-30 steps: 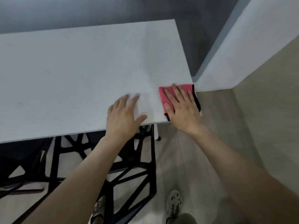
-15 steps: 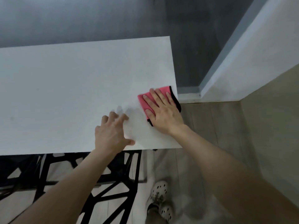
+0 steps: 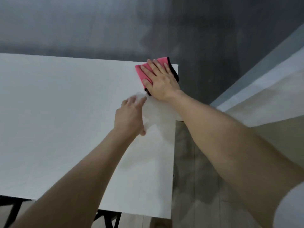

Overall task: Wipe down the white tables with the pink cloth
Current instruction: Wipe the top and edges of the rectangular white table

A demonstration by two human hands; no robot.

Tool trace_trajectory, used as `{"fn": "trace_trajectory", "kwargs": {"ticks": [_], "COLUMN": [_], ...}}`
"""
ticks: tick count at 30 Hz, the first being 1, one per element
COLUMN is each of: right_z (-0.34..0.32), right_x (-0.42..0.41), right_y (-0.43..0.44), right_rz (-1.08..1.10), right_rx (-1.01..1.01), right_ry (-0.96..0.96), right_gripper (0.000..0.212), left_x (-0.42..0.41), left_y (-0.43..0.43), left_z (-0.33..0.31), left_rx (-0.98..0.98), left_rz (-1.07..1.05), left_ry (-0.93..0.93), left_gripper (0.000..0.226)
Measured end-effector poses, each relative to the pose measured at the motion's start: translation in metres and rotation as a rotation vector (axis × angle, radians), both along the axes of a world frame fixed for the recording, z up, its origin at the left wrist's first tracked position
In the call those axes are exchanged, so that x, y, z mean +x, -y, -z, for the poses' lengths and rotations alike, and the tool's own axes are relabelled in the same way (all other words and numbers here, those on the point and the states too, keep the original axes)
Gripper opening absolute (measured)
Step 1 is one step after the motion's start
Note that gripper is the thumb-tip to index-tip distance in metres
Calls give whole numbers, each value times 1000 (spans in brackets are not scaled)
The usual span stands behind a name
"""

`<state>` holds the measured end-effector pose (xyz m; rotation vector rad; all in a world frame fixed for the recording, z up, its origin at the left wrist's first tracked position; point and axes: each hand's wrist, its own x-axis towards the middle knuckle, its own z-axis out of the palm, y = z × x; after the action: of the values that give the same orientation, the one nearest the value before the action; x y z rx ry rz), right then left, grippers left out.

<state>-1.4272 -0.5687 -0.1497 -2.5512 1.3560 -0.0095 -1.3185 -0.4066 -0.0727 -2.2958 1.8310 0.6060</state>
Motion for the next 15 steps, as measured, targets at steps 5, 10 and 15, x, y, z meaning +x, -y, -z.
{"fn": "trace_trajectory", "kwargs": {"ticks": [5, 10, 15], "right_z": [7, 2, -23], "right_x": [-8, -62, -77], "right_y": [-11, -60, -43], "right_rz": [-33, -199, -325], "right_rx": [-7, 30, 259], "right_ry": [-4, -3, -3], "right_gripper": [65, 66, 72], "left_x": [-6, -5, -5], "left_y": [7, 8, 20], "left_z": [4, 3, 1], "left_rx": [36, 59, 48], "left_rz": [-2, -11, -194], "left_ry": [35, 41, -92], "left_gripper": [142, 141, 86]}}
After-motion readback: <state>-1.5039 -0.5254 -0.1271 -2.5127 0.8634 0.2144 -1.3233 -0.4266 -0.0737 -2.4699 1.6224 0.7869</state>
